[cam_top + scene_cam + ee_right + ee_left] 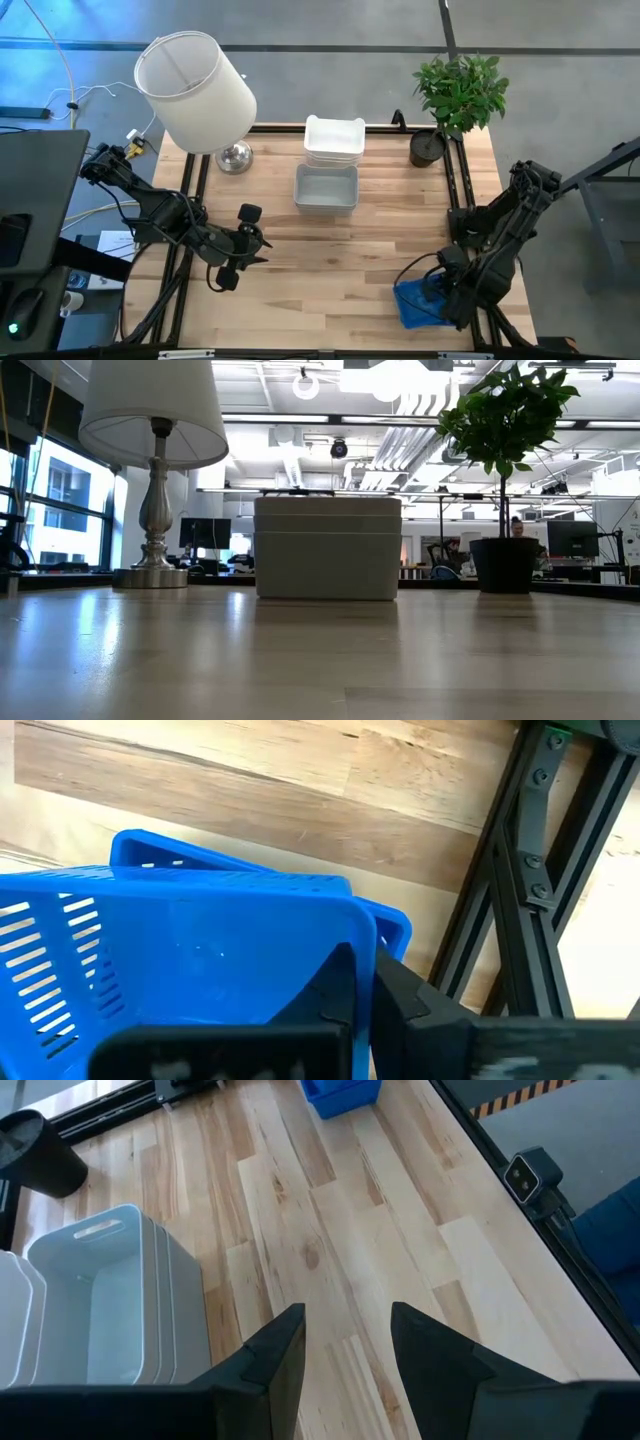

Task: Stack baskets by color
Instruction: Stack the blue bin on top of the right blue bins

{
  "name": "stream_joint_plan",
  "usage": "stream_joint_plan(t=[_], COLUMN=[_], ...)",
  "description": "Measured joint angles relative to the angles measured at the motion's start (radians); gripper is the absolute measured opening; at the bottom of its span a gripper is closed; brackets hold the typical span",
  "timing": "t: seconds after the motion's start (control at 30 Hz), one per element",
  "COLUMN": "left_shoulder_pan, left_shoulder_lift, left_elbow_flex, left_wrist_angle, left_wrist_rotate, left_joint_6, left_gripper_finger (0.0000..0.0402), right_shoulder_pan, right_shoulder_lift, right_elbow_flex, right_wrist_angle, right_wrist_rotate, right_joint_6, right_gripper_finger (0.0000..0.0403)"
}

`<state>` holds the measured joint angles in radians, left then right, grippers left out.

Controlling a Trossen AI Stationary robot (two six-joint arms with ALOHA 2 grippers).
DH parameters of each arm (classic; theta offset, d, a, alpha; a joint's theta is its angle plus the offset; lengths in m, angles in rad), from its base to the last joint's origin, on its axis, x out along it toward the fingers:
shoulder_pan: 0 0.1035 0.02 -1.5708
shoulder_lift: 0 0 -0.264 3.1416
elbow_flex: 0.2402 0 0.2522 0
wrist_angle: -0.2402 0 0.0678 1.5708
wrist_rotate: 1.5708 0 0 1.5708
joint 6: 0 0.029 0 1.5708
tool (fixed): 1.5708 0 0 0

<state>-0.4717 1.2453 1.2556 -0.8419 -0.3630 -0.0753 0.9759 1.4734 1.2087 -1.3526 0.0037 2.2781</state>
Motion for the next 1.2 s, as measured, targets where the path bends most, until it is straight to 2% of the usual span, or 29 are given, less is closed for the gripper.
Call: stream_joint_plan(t=[0.6, 1.2], left_shoulder_pan=[0.000, 0.000], left_shoulder_lift=[0.000, 0.000], left_elbow_flex=[0.000, 0.000], left_wrist_angle=[0.001, 0.000], left_wrist_rotate=[0.000, -0.016], left_joint_6=[0.000, -0.052], left_gripper_finger=[0.0136, 0.0136], right_shoulder_pan=[0.026, -0.067], right_shoulder_lift=[-0.001, 0.096], right_elbow_flex=[0.000, 0.001], right_wrist_angle=[-0.022, 0.101], right_wrist_rotate=[-0.031, 0.001], right_joint_6=[0.006, -0.005], right_gripper_finger=[0.0000, 0.0000])
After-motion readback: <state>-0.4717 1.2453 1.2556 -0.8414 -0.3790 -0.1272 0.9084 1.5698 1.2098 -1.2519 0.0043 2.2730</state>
